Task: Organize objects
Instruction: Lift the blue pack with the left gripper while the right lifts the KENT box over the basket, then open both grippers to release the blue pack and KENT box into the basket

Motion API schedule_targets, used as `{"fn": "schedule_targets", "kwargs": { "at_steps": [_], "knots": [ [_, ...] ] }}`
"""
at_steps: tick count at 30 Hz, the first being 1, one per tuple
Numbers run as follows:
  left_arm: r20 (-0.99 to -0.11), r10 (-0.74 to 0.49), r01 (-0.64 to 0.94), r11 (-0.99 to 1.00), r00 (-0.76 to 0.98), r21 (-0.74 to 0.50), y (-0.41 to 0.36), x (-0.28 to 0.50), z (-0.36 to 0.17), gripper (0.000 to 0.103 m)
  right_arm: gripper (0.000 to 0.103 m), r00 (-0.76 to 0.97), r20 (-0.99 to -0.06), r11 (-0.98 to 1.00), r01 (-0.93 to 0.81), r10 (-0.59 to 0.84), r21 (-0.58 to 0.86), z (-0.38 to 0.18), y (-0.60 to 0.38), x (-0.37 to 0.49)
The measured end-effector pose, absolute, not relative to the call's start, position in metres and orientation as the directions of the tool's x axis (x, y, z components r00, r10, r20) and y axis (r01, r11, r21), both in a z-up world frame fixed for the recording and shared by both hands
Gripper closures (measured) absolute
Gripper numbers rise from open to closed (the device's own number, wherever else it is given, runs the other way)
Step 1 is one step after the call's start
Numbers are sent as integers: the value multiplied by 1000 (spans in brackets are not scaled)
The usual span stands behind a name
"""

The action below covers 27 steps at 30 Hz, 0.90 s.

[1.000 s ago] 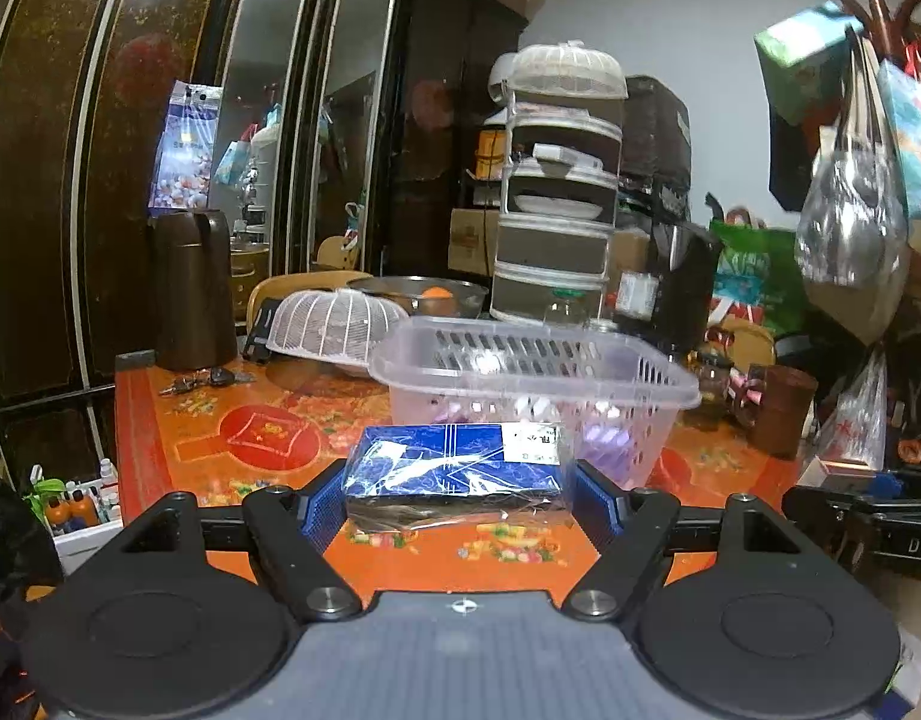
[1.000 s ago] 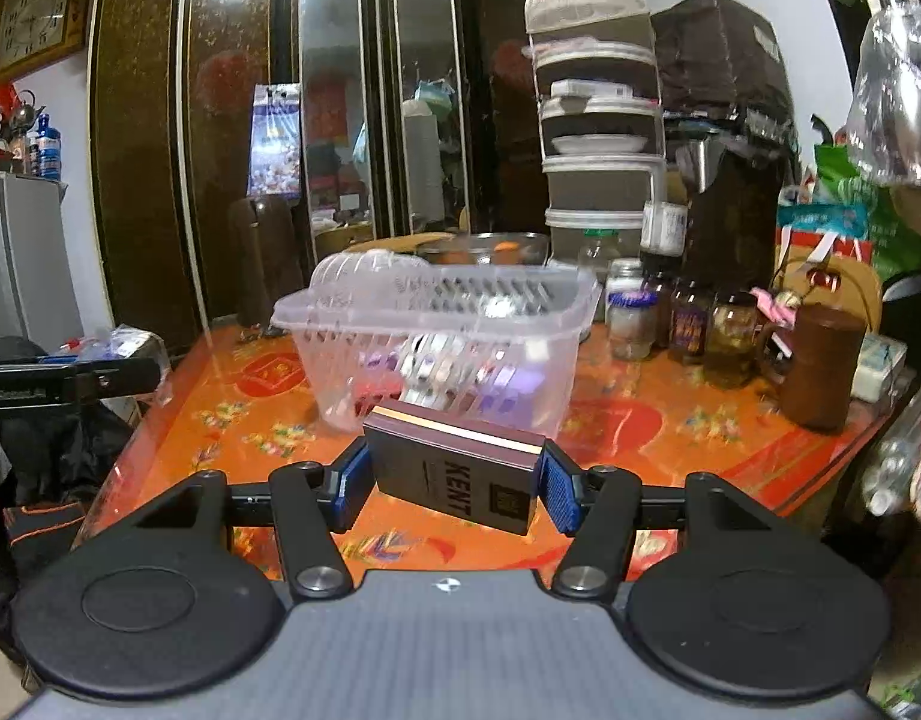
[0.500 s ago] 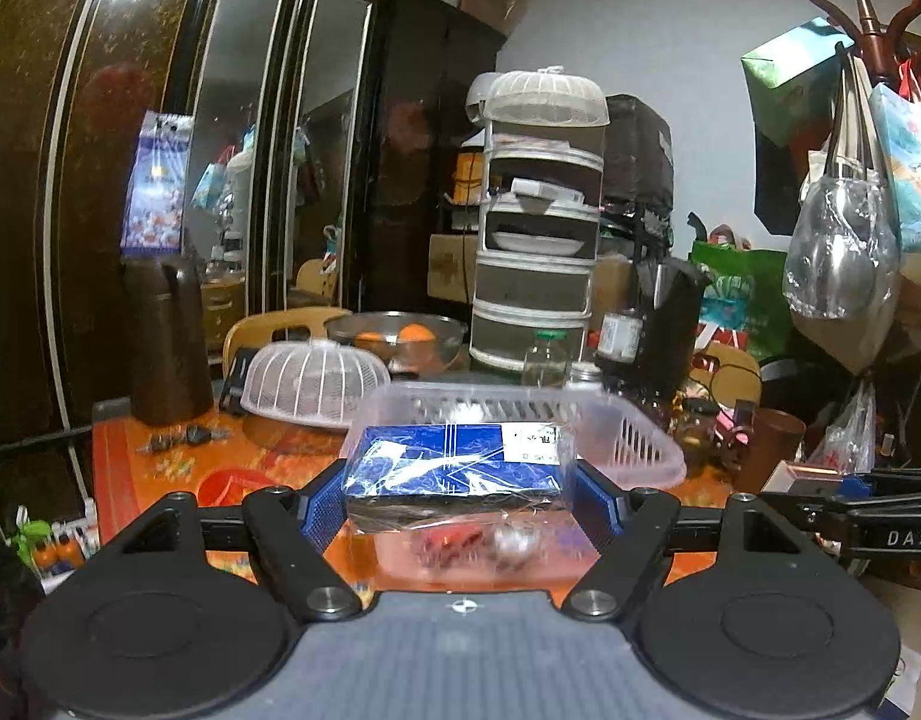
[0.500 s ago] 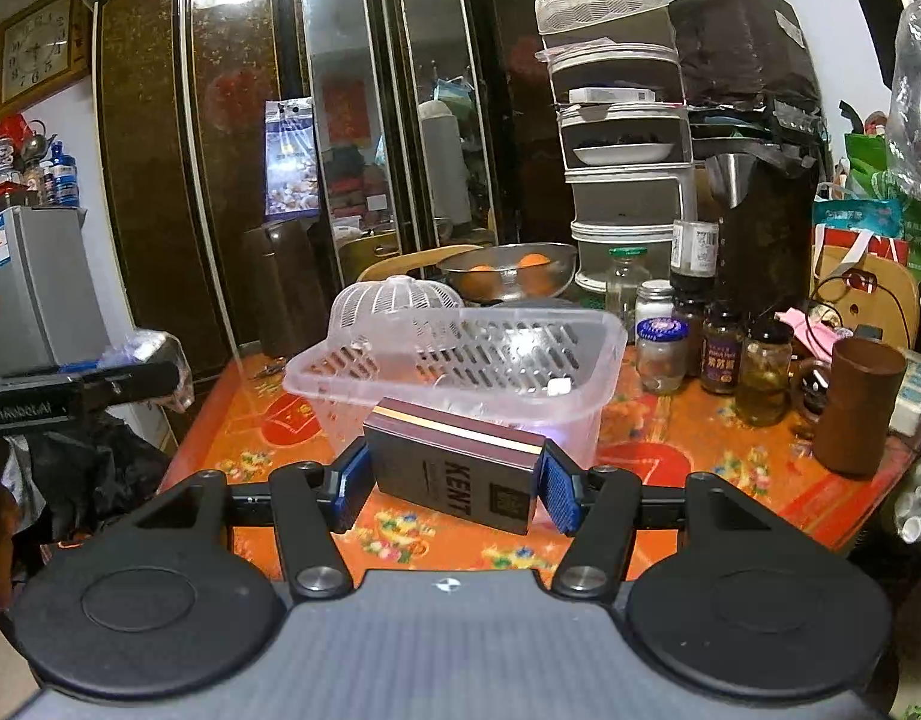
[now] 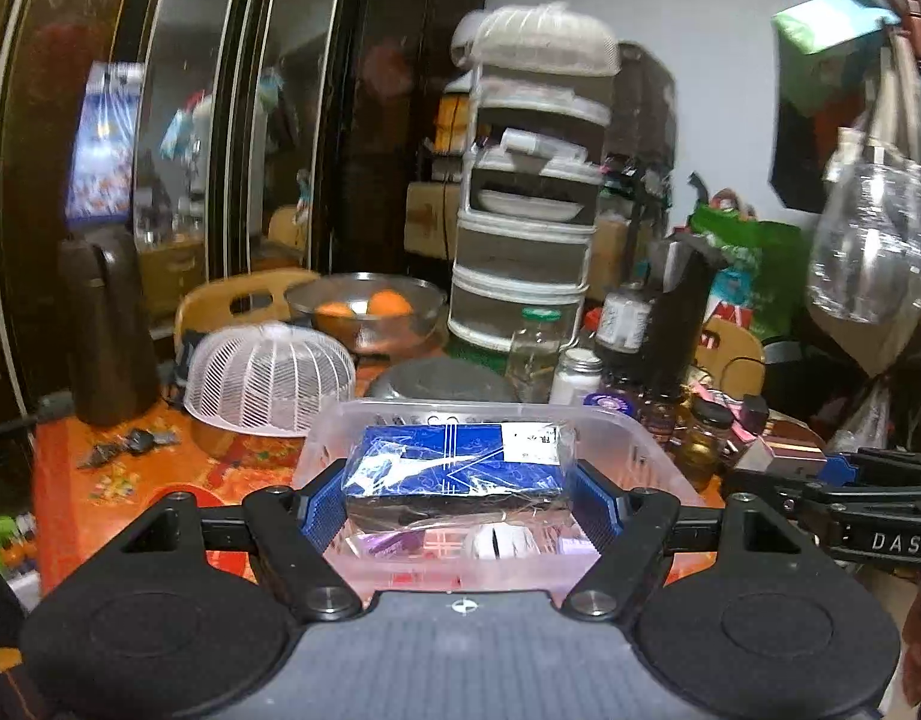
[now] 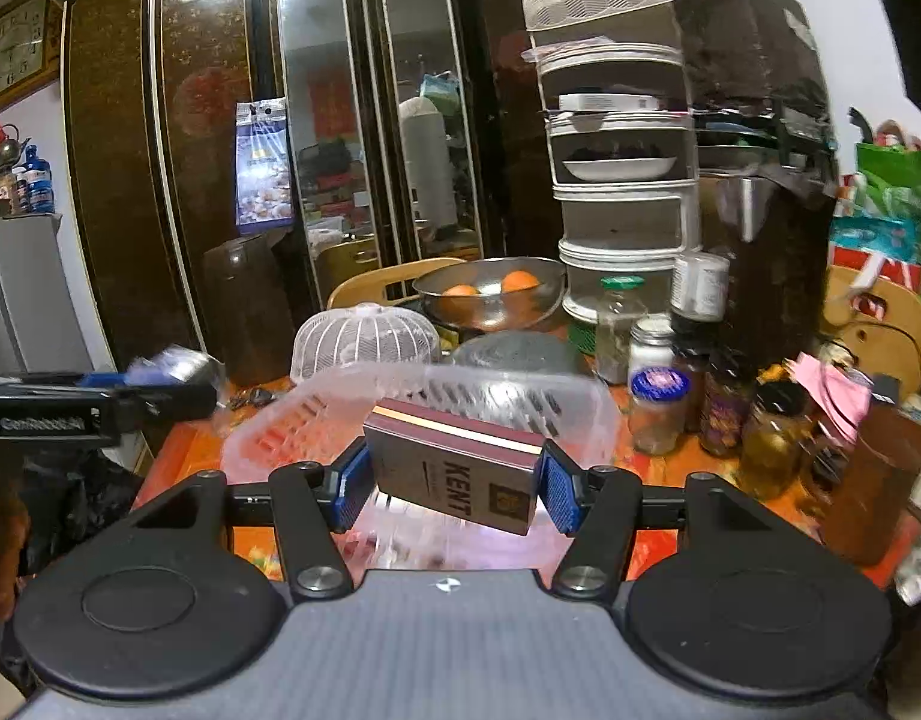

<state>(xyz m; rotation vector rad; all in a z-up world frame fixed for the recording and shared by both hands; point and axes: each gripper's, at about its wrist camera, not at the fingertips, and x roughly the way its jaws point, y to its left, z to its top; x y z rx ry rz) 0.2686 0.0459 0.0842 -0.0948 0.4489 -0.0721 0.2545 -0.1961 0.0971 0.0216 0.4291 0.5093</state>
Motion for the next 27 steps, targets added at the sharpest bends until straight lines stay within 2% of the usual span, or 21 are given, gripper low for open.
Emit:
{"fn": "schedule_targets", "kwargs": {
  "at_steps": [3,8,12,17,19,20,21,22,23,27],
  "knots": [
    [-481,-88,24,990,872,-137,50,307,73,24,42,785,-446,893,-444,429,78,90,-177,290],
    [-554,-99,22,989,827,-145,50,351,48,24,42,735,-547,900,-427,401,87,63,-160,339],
    [-580,-79,10,993,811,-120,49,365,38,24,42,714,-582,899,-434,388,67,49,-153,352],
    [-598,-70,6,994,799,-108,48,373,27,24,40,715,-573,888,-459,399,46,47,-147,350],
    [-586,-70,3,994,808,-114,49,372,25,23,33,720,-566,886,-461,401,42,47,-146,348],
    [-577,-71,5,993,814,-115,49,371,25,23,23,725,-561,889,-457,398,40,47,-146,348],
    [-568,-72,6,993,820,-116,49,370,25,17,16,732,-555,891,-453,395,37,48,-147,347],
    [-558,-70,5,993,827,-117,49,369,26,7,15,738,-547,892,-450,394,35,48,-147,346],
    [-550,-68,4,993,832,-118,49,367,28,3,12,741,-544,893,-450,395,36,50,-148,346],
    [-492,-59,4,994,869,-113,51,345,43,3,2,763,-499,896,-440,410,63,61,-161,335]
  ]
}}
